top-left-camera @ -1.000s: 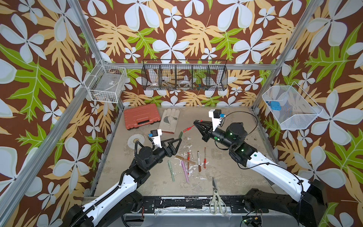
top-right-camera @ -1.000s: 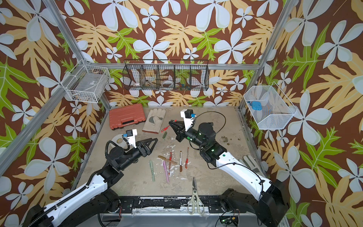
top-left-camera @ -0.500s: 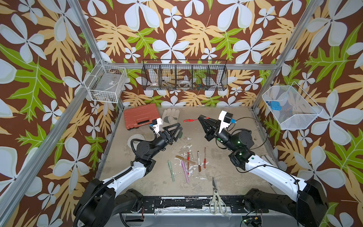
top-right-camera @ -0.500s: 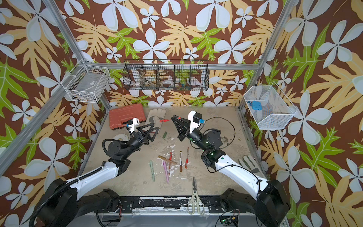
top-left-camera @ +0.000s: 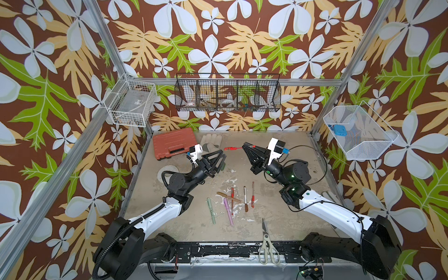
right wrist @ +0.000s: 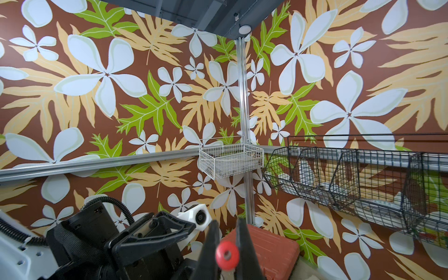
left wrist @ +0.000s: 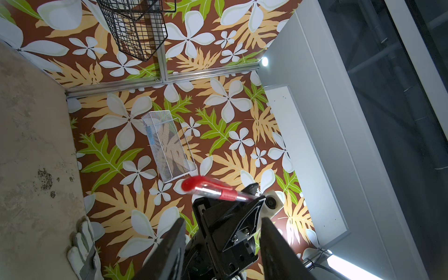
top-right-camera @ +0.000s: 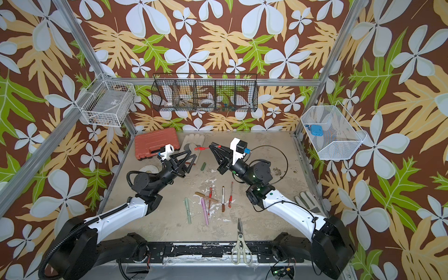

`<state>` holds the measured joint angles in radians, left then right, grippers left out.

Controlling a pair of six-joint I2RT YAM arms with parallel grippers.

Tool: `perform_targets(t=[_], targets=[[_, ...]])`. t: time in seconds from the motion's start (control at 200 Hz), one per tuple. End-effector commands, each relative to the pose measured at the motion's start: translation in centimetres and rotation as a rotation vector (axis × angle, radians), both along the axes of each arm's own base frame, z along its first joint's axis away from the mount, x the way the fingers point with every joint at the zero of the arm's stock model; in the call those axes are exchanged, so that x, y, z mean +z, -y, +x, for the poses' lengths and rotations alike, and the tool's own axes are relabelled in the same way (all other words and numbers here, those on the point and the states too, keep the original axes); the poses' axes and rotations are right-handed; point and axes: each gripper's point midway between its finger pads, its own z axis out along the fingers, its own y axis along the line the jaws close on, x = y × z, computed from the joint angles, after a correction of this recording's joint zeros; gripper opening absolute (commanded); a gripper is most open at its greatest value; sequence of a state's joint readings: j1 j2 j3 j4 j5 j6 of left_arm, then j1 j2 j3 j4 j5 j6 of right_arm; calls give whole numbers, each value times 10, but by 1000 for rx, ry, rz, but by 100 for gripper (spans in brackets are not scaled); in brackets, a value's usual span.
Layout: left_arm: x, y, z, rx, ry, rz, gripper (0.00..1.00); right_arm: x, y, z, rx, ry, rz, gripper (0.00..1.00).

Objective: Remove pen caps from pens
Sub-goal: Turn over the pen.

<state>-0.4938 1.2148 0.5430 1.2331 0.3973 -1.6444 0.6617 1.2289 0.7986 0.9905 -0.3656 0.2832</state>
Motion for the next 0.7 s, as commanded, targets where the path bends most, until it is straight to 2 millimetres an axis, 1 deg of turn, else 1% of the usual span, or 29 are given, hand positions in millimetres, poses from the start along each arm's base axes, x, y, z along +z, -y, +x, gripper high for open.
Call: perform_targets(t=[0.0,0.185,0.385,0.535,0.696], targets=[[15,-1,-6,-39,17,-66,47,12,2,-8,14,50,35,0],[9,-4,-1,-42,-23,-116,43,12,-2,-12,27,55,42,0],[18,-4,-5,-81,3,-180,42,6,-7,-13,40,45,30,0],[18,-2,-3,-86,-4,-187,41,4,-9,-14,48,44,27,0],[19,-1,-3,-89,-10,-193,35,2,-13,-15,58,41,24,0]])
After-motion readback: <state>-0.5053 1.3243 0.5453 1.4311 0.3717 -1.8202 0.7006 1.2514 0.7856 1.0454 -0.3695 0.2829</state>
